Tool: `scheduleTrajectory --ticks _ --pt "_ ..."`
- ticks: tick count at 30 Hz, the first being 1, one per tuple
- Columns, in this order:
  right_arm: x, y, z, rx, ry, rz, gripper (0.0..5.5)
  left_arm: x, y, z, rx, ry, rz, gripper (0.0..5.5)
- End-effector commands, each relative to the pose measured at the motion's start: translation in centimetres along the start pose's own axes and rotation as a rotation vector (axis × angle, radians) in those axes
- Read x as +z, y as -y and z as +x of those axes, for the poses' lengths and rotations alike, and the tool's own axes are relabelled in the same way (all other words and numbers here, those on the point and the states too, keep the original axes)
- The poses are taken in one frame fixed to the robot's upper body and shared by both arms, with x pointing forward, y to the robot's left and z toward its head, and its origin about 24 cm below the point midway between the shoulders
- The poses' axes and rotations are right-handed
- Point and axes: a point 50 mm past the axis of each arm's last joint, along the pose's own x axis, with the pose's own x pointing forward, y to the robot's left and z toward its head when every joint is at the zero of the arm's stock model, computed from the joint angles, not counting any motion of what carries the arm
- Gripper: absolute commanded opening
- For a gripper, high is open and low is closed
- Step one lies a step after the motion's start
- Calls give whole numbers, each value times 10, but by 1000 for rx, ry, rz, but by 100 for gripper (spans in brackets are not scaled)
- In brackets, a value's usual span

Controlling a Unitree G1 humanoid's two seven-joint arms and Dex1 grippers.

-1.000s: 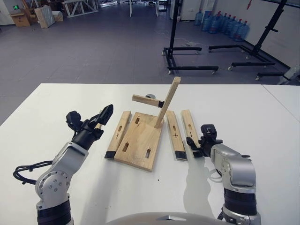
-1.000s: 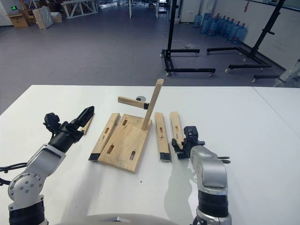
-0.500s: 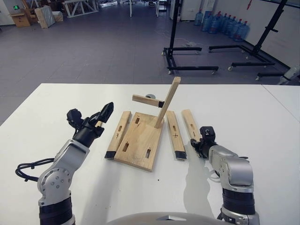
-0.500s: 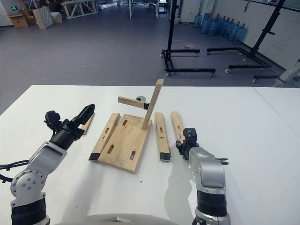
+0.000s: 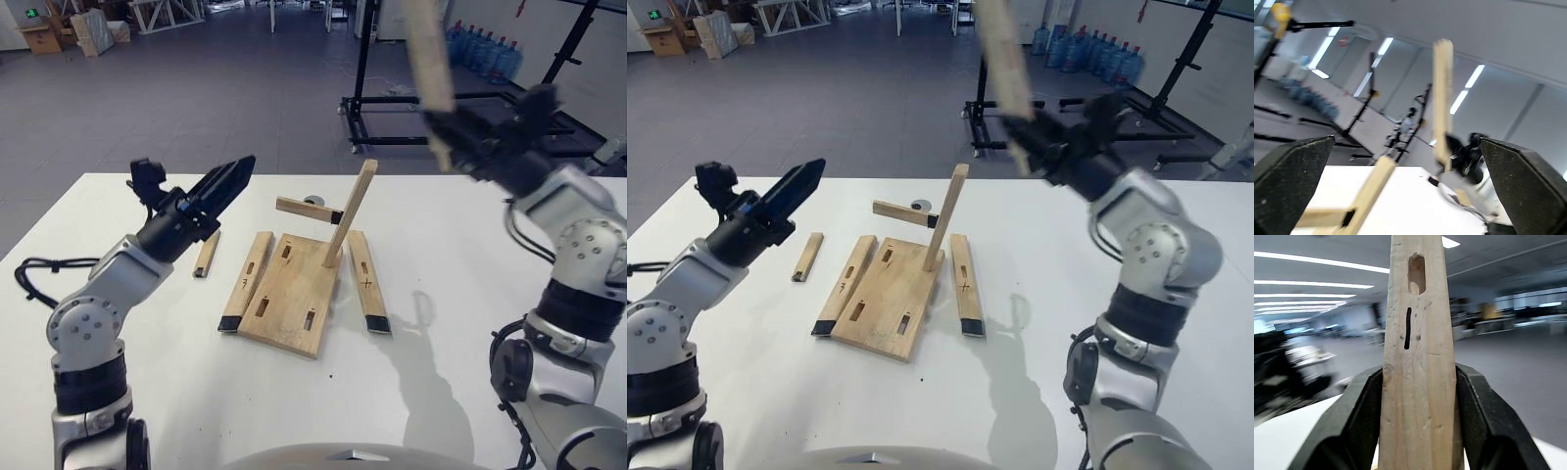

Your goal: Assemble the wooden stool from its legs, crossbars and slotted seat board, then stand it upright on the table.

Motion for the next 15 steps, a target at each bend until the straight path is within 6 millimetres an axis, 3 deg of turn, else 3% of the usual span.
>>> scheduleTrajectory --ticks 1,8,15 --pt "-41 -24 7 215 -113 127 200 -9 8 18 -127 -32 -96 540" --pt "-56 -40 16 366 -110 270 200 -22 13 30 -197 -72 -197 540" --pt "-64 -51 16 438 -159 341 200 -10 20 38 -274 -47 -271 540"
